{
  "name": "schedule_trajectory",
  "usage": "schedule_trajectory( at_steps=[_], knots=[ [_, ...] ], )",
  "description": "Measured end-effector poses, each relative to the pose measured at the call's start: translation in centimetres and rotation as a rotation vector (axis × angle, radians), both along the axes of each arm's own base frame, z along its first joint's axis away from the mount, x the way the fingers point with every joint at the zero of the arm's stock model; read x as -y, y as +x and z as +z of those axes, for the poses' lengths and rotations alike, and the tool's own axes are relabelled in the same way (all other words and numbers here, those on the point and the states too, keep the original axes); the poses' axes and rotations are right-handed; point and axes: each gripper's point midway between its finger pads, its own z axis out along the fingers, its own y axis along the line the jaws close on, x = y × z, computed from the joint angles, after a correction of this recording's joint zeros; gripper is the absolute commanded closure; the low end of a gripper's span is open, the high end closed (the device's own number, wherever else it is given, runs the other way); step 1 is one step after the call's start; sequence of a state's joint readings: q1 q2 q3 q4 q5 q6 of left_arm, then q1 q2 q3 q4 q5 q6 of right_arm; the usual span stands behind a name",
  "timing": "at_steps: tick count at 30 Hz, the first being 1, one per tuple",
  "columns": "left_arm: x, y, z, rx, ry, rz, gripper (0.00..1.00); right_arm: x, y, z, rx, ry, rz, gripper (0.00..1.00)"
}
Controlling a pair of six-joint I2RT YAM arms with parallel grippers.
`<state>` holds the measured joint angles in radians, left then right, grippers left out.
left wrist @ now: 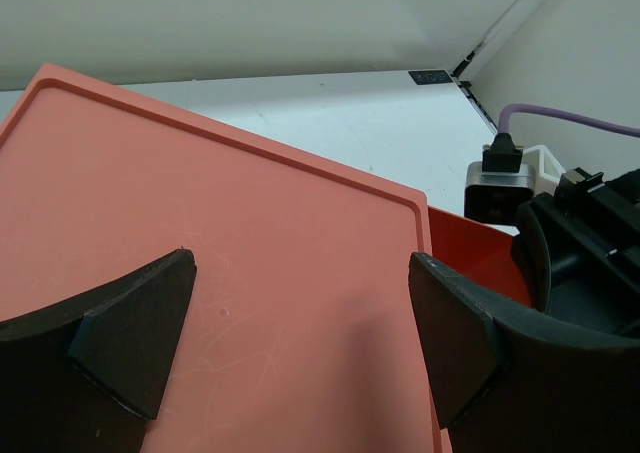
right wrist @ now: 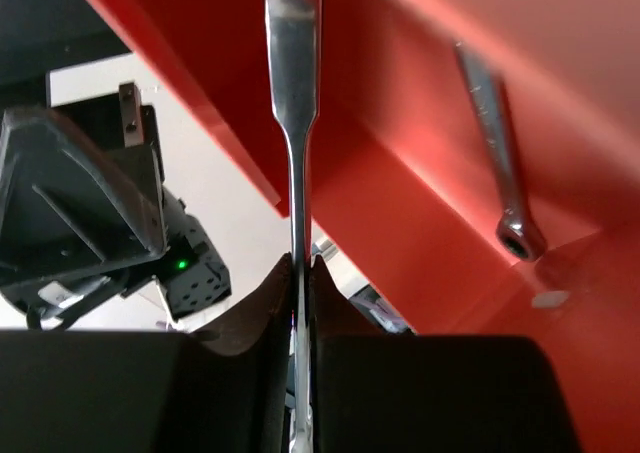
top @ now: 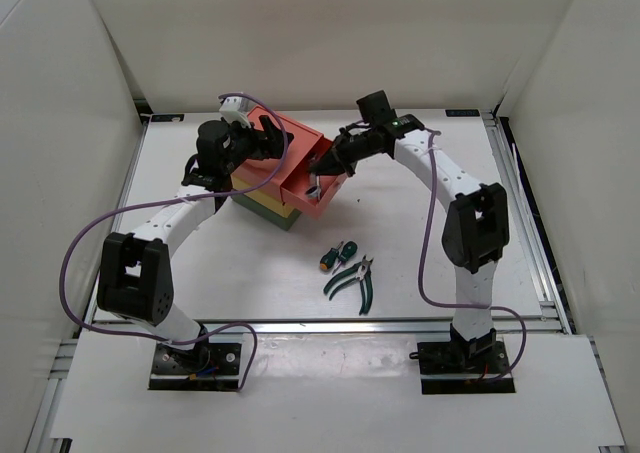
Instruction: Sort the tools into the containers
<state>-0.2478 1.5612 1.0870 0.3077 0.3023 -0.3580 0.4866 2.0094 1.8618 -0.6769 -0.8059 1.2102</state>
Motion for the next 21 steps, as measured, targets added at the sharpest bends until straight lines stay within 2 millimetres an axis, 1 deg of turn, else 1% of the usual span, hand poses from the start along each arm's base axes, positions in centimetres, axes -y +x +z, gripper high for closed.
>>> schedule_trajectory(
  at_steps=[1, 2, 3, 4, 6, 8, 9, 13, 15, 16, 17, 18, 20, 21],
  knots=[
    [0.0, 0.0, 0.0, 0.000, 0.000, 0.000, 0.01, 0.0, 0.2, -0.3, 0.000, -0.005, 0.001, 0.83],
    [0.0, 0.0, 0.0, 0.000, 0.001, 0.001, 0.01, -0.1, 0.2, -0.3, 0.005, -0.006, 0.003, 0.77],
    [0.0, 0.0, 0.0, 0.000, 0.001, 0.002, 0.01, -0.1, 0.3, -0.1, 0.017, -0.003, 0.005, 0.73],
    [-0.1, 0.0, 0.0, 0.000, 0.002, 0.002, 0.01, -0.1, 0.5, 0.1, 0.028, -0.003, 0.002, 0.65],
    [-0.1, 0.0, 0.0, 0.000, 0.002, 0.002, 0.01, -0.3, 0.8, 0.4, 0.055, 0.010, 0.004, 0.56],
    [-0.1, 0.0, 0.0, 0.000, 0.003, 0.003, 0.01, -0.5, 1.1, 0.7, 0.072, 0.025, -0.001, 0.43],
    [-0.1, 0.0, -0.1, 0.001, 0.005, 0.003, 0.01, -0.6, 1.4, 1.0, 0.084, 0.037, -0.004, 0.40],
    [-0.2, 0.0, -0.1, 0.001, 0.009, 0.004, 0.01, -1.0, 2.3, 2.6, 0.129, 0.098, -0.010, 0.39],
    [-0.2, 0.0, -0.1, 0.001, 0.009, 0.005, 0.01, -1.0, 2.6, 3.6, 0.146, 0.122, -0.015, 0.35],
    [-0.2, 0.0, -0.1, 0.001, 0.010, 0.005, 0.01, -0.9, 2.9, 4.1, 0.152, 0.133, -0.020, 0.35],
    [-0.2, 0.0, -0.1, 0.001, 0.010, 0.006, 0.01, -0.7, 3.1, 4.5, 0.159, 0.141, -0.025, 0.37],
    [-0.2, 0.0, -0.1, 0.001, 0.010, 0.006, 0.01, -0.5, 3.4, 4.8, 0.168, 0.147, -0.032, 0.42],
    [-0.2, 0.0, -0.1, 0.001, 0.010, 0.008, 0.01, 0.3, 3.8, 5.5, 0.181, 0.154, -0.049, 0.48],
    [-0.2, 0.0, -0.1, 0.001, 0.010, 0.008, 0.01, 0.6, 4.0, 5.9, 0.190, 0.157, -0.054, 0.56]
  ],
)
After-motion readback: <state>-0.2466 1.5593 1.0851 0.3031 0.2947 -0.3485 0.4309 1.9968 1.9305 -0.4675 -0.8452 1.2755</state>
